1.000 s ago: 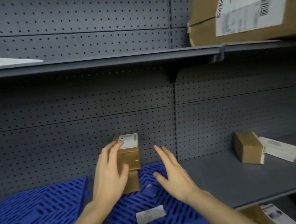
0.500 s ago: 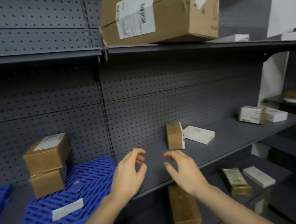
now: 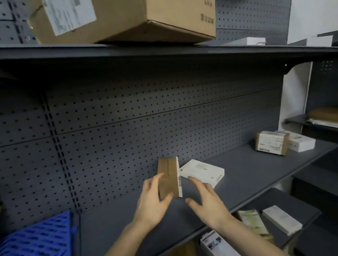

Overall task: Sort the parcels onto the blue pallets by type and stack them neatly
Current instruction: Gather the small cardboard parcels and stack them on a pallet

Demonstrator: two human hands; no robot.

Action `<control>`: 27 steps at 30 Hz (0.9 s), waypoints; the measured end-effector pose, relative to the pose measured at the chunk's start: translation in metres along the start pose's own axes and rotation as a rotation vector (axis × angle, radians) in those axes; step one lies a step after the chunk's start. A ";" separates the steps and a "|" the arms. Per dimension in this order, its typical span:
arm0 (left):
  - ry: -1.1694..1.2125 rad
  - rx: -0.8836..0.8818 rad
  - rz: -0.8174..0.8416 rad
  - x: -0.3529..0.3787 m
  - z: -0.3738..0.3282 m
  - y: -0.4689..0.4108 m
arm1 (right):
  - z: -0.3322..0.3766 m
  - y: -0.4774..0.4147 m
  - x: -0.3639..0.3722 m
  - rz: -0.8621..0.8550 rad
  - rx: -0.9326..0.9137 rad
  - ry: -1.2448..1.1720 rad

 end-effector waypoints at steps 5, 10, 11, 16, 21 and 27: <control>0.041 -0.117 0.024 -0.001 0.019 -0.059 | -0.025 -0.061 -0.011 0.066 0.034 -0.068; 0.037 -0.164 0.132 0.010 0.038 -0.076 | -0.039 -0.097 0.000 0.168 0.004 -0.100; 0.036 -0.165 0.149 0.011 0.041 -0.076 | -0.040 -0.101 0.003 0.193 -0.010 -0.106; 0.021 -0.210 0.084 0.008 0.040 -0.063 | -0.040 -0.112 0.013 0.254 -0.049 -0.110; -0.008 -0.251 -0.094 -0.008 0.028 -0.026 | -0.011 -0.100 0.021 0.242 -0.183 -0.127; -0.138 -0.298 -0.422 -0.045 0.025 0.053 | 0.051 -0.074 0.059 0.273 -0.379 -0.202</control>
Point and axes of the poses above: each hand's wrist, its own y-axis away from the middle knuckle, its own x-axis out of the palm, z = x × y, the point moved 4 cm from there along -y, towards the middle knuckle, and after that the axes turned 15 degrees about z, right-handed, at the moved point
